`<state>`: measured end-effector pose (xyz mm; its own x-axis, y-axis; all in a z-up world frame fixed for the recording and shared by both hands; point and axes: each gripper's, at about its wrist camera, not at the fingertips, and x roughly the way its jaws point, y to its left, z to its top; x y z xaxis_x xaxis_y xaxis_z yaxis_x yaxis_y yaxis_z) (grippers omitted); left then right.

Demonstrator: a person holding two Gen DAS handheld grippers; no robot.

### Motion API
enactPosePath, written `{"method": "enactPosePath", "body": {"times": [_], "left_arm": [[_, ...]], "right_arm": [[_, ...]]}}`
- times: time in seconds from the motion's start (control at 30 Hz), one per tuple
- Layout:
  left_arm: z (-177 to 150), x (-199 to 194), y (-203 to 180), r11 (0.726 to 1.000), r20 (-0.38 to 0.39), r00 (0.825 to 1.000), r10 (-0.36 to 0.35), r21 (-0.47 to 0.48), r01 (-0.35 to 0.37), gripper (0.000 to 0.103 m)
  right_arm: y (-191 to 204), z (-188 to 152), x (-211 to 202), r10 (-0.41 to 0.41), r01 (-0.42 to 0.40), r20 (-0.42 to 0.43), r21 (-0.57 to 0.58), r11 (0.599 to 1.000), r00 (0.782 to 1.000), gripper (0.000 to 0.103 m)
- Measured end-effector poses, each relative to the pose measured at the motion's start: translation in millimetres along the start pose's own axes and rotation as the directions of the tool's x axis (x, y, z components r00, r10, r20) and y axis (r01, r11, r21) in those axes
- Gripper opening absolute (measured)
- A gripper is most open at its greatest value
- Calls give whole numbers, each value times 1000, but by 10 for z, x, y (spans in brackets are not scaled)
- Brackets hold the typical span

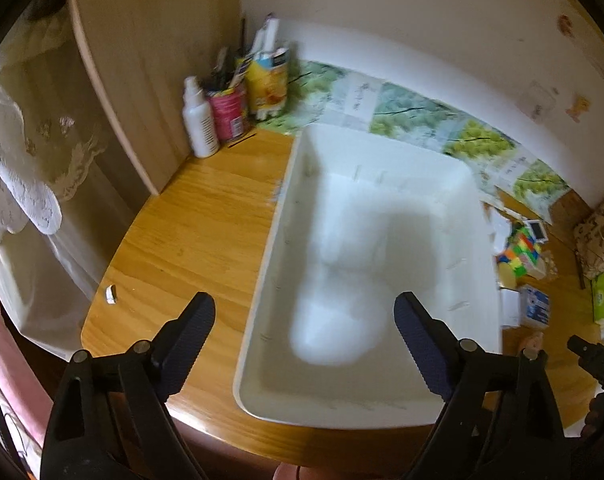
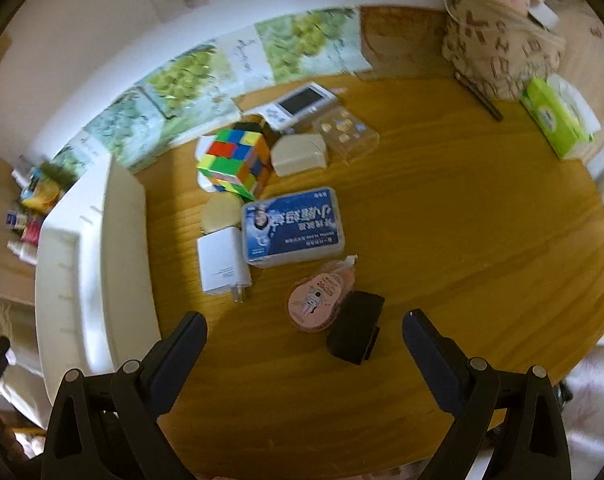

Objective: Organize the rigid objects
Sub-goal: 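Move the left tool toward the rim of the white tray, then close the left tool on the tray rim while the right tool approaches the black charger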

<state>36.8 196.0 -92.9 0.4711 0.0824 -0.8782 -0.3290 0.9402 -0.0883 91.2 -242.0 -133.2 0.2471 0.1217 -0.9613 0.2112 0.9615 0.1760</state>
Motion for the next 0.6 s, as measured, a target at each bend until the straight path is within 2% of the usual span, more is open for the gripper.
{"method": "enactPosePath", "body": {"times": [0.23, 0.37, 0.43, 0.5, 0.6], "left_arm": [[-24, 350, 276, 1000, -64, 998, -9, -23, 8, 75], [-51, 551, 324, 1000, -128, 992, -21, -10, 20, 73], [-70, 645, 324, 999, -168, 985, -38, -2, 38, 58], [-89, 714, 335, 999, -202, 978, -44, 2, 45, 54], [-123, 795, 348, 998, -245, 968, -49, 16, 54, 42]], "right_arm": [[-52, 40, 247, -20, 27, -63, 113, 993, 998, 99], [-81, 50, 385, -49, 65, -96, 165, 984, 994, 99], [-106, 52, 462, -52, 74, -116, 193, 978, 992, 99], [-134, 48, 524, -54, 83, -132, 227, 970, 990, 99], [-172, 30, 592, -69, 110, -158, 265, 958, 985, 99]]}}
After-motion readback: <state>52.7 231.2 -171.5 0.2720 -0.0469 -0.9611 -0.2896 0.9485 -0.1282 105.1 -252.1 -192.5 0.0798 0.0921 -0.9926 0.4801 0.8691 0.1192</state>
